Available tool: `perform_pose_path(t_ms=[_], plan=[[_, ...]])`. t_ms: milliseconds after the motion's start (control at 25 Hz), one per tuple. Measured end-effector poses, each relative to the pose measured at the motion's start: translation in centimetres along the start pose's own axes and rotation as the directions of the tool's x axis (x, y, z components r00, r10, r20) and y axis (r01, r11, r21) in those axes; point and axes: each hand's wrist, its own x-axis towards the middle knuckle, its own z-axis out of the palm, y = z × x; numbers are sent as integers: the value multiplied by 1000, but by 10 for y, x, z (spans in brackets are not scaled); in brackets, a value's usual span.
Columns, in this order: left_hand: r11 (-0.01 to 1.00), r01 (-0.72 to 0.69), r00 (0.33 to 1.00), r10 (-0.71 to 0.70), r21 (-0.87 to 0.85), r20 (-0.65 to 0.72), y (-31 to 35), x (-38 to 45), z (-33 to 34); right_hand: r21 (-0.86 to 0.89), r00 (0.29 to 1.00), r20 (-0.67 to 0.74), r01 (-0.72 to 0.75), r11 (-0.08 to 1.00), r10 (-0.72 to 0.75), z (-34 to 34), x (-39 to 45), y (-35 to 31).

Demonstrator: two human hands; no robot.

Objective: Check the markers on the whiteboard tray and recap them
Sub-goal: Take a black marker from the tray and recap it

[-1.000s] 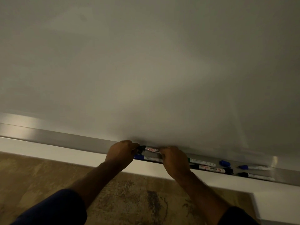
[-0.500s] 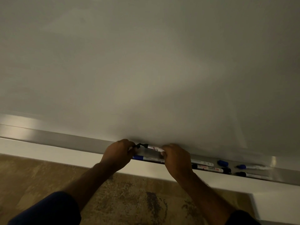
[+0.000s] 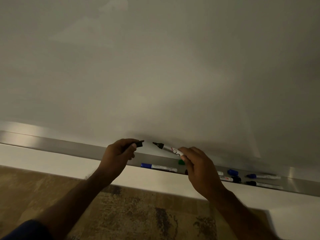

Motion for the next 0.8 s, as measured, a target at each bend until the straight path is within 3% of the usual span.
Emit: perform_pose_path(t_ms=[280,560,800], plan=[[995,-75,997,76,-63,17,53,-24,3,-36,994,-55,89,995,-91,-45,-3,-25],[972,-213,975,206,99,78,93,-47,8,-79,983,-50,171,982,-175,-80,-17,-45],[956,-284,955,275,78,109,122,-64,12,-79,970,-87,222,972,-229,-105,-25,-59]])
